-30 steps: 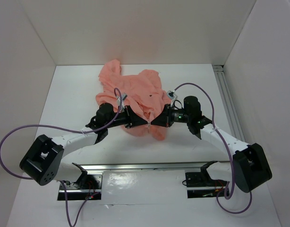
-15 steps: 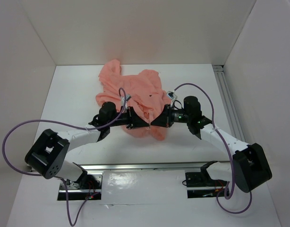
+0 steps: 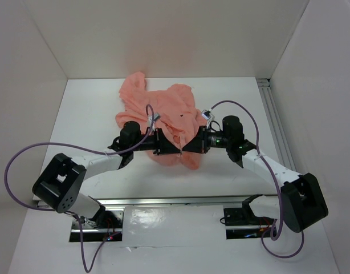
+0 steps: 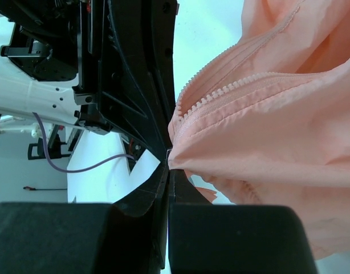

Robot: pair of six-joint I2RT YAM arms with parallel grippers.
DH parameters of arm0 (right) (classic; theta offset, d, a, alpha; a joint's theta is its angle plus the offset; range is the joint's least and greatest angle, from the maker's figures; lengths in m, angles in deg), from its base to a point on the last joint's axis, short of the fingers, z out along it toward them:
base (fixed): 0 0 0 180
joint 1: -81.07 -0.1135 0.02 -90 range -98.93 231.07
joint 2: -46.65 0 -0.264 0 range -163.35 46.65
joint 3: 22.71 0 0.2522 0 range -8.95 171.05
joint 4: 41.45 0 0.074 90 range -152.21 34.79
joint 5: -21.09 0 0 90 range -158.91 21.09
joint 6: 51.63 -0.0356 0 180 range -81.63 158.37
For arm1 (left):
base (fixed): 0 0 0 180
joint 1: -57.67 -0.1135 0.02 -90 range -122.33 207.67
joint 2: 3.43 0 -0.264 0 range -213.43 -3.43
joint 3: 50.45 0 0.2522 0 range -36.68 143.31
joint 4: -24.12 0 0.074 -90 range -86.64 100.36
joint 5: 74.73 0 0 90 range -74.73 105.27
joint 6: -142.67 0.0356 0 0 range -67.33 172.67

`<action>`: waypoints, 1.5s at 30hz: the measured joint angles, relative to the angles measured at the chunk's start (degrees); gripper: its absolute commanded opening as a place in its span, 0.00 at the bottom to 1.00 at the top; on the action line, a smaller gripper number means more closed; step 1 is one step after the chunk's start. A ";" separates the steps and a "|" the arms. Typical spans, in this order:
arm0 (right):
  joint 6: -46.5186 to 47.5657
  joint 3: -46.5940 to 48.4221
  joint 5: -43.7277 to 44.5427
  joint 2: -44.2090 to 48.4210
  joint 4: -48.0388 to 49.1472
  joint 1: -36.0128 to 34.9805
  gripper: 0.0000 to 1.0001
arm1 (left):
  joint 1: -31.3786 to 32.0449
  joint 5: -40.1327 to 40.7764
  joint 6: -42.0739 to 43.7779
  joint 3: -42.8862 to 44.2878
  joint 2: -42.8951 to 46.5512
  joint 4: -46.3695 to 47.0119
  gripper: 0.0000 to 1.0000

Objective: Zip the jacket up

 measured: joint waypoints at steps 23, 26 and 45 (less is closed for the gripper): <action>-0.70 0.11 4.11 0.02 -2.62 0.33 0.25 | 0.09 -5.62 9.68 7.89 -3.43 -13.88 0.00; -0.22 0.92 5.49 0.46 -3.72 0.31 0.35 | 0.44 -7.80 10.47 7.93 -4.39 -16.94 0.00; 7.45 5.75 23.08 17.92 -29.68 -5.95 0.79 | -2.80 -8.55 28.24 19.93 -8.26 -61.46 0.00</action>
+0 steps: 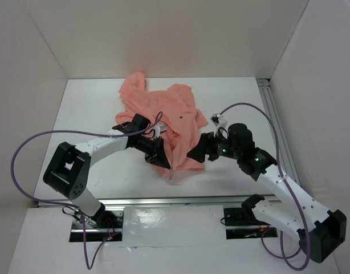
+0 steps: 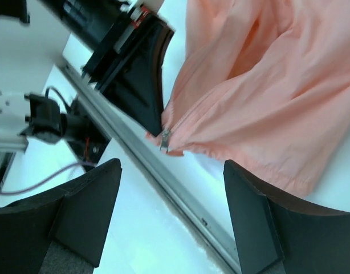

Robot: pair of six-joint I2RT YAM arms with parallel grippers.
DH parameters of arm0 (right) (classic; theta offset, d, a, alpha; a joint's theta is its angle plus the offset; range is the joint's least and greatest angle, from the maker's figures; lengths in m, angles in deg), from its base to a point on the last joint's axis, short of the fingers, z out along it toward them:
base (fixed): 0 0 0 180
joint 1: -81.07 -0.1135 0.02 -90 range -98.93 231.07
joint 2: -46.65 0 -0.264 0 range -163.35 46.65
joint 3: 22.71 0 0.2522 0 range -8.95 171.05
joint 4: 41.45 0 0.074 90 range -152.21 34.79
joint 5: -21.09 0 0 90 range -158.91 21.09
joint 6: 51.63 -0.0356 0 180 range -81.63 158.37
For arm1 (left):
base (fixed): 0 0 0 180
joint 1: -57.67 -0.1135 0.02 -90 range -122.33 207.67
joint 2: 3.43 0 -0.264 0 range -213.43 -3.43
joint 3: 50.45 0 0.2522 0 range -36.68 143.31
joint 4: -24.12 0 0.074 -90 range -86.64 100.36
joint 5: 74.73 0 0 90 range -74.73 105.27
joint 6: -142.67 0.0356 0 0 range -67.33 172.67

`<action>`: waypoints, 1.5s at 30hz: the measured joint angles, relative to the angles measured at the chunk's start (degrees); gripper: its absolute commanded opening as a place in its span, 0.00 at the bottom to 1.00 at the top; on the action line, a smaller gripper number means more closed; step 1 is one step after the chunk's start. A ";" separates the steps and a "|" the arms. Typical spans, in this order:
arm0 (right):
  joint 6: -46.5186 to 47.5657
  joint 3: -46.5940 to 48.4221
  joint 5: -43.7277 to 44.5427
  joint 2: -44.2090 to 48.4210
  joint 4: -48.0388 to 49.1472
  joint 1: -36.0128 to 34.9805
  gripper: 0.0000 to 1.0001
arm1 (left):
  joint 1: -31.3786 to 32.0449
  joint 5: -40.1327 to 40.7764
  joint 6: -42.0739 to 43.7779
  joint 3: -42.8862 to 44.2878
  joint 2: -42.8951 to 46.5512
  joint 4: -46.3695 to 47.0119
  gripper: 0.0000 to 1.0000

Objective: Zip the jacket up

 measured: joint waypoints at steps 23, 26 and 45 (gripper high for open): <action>-6.71 0.09 35.78 -19.17 -1.95 -41.70 0.67 | 0.31 3.17 1.14 2.89 -0.79 -9.53 0.00; -5.92 0.07 36.70 -20.24 0.24 -41.70 0.67 | 0.33 3.13 1.14 2.89 -1.09 -9.49 0.00; -6.49 -10.08 41.42 -18.51 21.00 -41.86 0.62 | 0.33 2.40 -3.10 2.82 1.29 -8.17 0.00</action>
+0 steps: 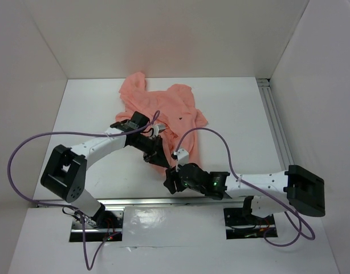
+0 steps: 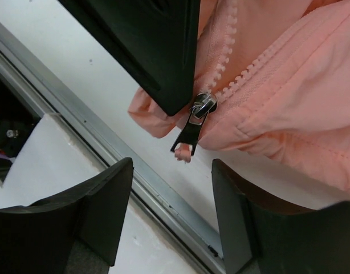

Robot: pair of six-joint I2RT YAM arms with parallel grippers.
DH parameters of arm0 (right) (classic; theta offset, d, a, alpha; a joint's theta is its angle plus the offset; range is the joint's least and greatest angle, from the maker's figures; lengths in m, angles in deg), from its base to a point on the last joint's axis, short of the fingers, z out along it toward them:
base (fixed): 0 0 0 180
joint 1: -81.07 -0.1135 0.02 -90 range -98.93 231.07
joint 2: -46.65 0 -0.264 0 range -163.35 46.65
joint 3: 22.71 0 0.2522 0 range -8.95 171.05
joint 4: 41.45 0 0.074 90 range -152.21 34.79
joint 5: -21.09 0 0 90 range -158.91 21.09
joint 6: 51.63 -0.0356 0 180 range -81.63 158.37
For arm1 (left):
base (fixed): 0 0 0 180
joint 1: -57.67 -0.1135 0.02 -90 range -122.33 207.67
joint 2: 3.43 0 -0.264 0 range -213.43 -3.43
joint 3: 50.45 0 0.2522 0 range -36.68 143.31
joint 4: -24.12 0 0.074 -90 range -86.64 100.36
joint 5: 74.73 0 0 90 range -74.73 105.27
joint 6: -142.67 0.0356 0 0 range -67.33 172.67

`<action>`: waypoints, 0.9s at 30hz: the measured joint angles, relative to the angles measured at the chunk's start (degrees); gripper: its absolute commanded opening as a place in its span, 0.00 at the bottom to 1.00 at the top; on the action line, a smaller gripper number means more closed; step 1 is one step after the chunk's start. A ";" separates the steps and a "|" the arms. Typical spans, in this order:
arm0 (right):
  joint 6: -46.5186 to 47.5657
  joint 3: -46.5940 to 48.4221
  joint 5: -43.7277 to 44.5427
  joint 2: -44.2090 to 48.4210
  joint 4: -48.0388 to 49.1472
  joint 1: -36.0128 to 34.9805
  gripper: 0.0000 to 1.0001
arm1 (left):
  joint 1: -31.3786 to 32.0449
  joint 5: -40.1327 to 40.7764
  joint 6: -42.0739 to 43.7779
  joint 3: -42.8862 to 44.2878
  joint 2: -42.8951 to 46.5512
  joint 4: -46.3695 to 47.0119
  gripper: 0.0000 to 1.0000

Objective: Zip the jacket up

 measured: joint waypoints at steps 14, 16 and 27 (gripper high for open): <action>2.51 -0.31 2.58 -1.70 5.77 -0.24 0.28 | -0.02 -0.24 -0.17 -1.79 1.92 0.35 0.00; 2.78 -0.37 2.93 -1.77 5.62 -0.39 0.20 | -0.02 -0.24 -0.17 -1.79 1.92 0.33 0.00; 2.91 -0.57 3.74 2.58 2.34 -1.64 0.00 | 0.00 -0.20 -0.04 -1.79 1.92 0.35 0.00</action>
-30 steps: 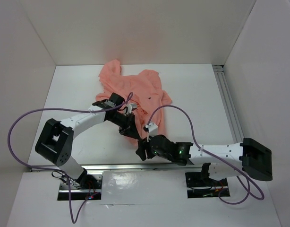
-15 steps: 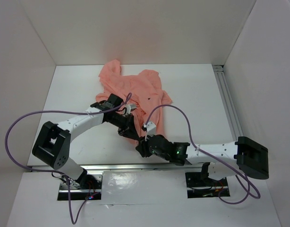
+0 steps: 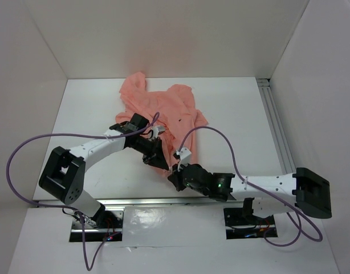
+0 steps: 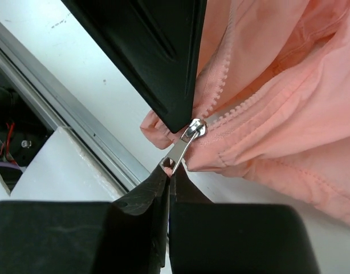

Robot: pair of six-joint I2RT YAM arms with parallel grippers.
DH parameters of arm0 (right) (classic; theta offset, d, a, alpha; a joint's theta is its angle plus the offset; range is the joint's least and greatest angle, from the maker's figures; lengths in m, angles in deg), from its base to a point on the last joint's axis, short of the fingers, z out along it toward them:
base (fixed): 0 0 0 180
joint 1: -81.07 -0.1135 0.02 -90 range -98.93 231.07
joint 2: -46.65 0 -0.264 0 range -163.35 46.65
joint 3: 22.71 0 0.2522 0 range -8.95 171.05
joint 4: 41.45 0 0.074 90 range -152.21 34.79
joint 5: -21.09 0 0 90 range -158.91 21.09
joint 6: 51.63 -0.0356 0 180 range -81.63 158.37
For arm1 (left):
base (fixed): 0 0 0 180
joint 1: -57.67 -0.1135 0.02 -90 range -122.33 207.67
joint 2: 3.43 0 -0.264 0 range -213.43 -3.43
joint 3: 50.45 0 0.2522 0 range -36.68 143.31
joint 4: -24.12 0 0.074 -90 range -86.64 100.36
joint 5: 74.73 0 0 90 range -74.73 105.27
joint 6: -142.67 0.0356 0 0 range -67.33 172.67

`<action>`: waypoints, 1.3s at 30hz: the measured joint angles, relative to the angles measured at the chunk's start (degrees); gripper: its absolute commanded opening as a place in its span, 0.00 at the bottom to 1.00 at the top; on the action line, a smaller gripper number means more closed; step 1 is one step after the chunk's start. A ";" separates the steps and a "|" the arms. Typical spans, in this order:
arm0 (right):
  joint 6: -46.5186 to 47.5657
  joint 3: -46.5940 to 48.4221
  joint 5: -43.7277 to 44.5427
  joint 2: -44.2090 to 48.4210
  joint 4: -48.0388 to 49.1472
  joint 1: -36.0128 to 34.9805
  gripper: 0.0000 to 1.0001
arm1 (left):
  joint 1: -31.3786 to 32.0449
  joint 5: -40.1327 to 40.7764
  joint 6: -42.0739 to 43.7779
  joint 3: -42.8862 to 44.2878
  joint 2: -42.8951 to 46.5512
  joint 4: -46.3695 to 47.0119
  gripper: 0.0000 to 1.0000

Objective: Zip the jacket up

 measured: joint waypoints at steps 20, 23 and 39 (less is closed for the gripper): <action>1.03 4.46 0.59 4.63 -8.92 0.35 0.00 | 0.42 -2.82 1.60 -0.11 0.00 0.11 0.00; 1.79 6.36 -1.73 4.31 -11.85 1.75 0.00 | 0.42 -3.06 1.81 -0.11 0.00 0.20 0.00; 5.79 11.39 -26.64 0.44 -15.08 17.75 0.00 | 0.28 -1.81 4.72 -0.90 0.00 1.14 0.00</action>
